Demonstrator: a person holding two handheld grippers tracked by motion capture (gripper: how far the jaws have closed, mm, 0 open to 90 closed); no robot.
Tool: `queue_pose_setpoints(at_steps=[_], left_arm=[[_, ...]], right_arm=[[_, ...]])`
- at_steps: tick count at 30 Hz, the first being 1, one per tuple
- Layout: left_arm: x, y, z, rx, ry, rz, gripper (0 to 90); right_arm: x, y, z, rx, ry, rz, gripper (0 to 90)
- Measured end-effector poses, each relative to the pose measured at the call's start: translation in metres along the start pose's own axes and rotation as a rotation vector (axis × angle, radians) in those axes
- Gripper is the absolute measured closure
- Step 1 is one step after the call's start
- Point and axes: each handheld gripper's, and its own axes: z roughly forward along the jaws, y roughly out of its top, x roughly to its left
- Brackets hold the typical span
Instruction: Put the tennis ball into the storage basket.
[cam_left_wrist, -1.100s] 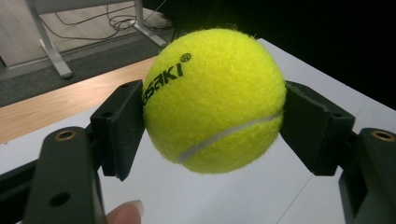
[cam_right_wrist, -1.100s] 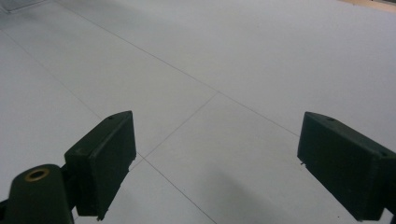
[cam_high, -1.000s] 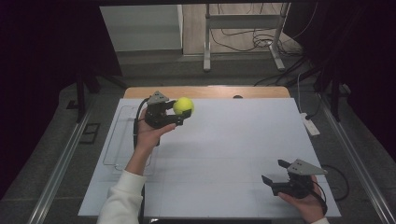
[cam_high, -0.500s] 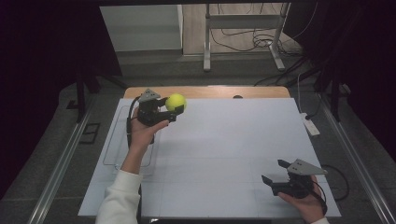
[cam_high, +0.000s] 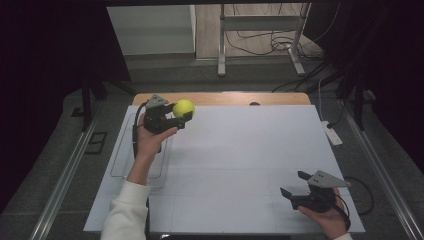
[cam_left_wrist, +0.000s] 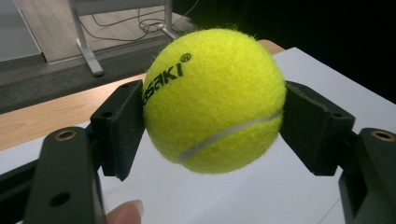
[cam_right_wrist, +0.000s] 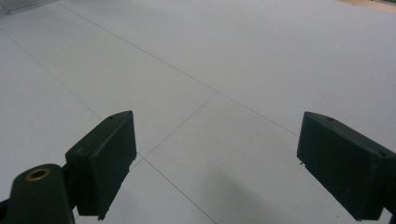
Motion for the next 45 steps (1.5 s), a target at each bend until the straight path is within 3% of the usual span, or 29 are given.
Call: queue_pose_setpoints(at_steps=[21, 45], left_arm=[[0.035, -0.001, -0.023, -0.051, 0.081, -0.072, 27.1], [0.063, -0.007, -0.036, -0.070, 0.157, -0.132, 27.1]], right_arm=[[0.001, 0.000, 0.001, 0.003, 0.002, -0.001, 12.5], [0.001, 0.000, 0.001, 0.003, 0.002, -0.004, 12.5]])
